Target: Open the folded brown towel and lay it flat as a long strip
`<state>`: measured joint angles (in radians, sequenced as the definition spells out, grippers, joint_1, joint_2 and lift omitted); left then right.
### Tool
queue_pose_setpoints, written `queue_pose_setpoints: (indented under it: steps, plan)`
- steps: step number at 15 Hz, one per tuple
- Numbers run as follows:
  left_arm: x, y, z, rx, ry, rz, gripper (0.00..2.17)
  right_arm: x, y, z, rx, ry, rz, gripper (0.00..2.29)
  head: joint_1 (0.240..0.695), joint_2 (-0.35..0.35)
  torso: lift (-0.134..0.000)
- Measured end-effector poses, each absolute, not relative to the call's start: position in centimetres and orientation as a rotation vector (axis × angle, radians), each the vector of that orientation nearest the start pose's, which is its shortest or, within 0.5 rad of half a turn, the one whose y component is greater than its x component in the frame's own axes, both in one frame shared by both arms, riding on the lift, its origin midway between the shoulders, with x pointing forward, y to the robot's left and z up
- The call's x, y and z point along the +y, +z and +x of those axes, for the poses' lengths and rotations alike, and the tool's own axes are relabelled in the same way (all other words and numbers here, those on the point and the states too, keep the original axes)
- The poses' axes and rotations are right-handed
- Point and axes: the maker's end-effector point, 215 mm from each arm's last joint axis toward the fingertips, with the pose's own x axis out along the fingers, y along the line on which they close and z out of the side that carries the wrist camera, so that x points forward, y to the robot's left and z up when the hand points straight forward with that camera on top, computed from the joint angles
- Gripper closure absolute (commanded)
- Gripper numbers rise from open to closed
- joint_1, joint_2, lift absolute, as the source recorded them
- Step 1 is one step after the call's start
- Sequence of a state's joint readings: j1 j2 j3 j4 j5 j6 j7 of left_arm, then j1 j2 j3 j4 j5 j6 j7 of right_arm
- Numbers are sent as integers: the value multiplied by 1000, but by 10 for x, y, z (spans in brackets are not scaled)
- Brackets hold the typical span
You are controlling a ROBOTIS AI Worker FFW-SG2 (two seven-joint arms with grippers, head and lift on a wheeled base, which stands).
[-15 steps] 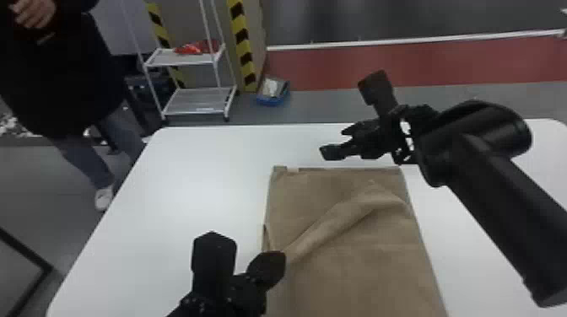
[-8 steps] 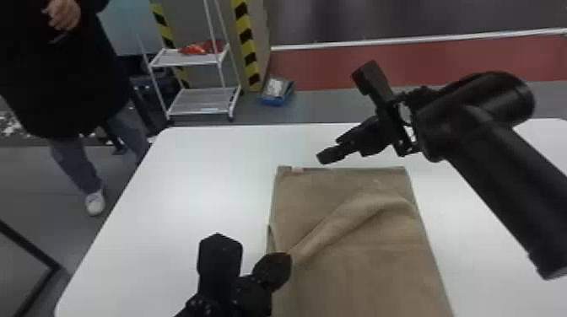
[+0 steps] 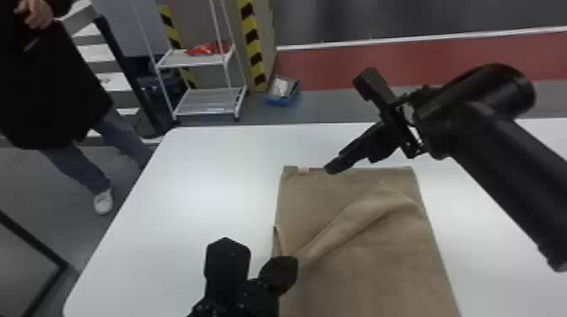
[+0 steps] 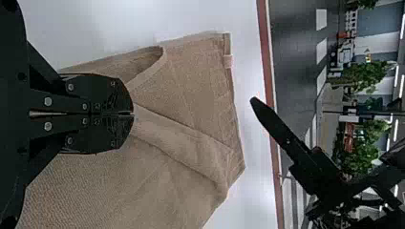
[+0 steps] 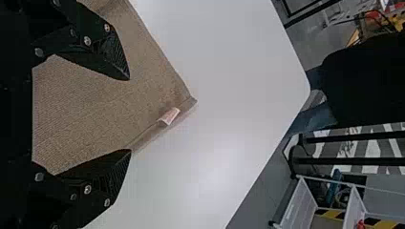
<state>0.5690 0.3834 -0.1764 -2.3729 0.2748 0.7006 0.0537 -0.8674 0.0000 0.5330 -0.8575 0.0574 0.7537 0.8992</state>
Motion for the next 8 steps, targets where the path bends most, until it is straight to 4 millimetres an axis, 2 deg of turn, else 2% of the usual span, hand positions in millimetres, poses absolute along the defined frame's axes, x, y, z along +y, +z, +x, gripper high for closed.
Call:
queue_pose_setpoints:
  steps: [5,8]
  plan:
    - [143,-416,362,543,-355,72,1447,7,-424,615,835,999,-276,556,695,171,-123]
    - [142,-415,362,538,-356,70,1447,4,-440,611,835,991,-289,559,695,166,-123]
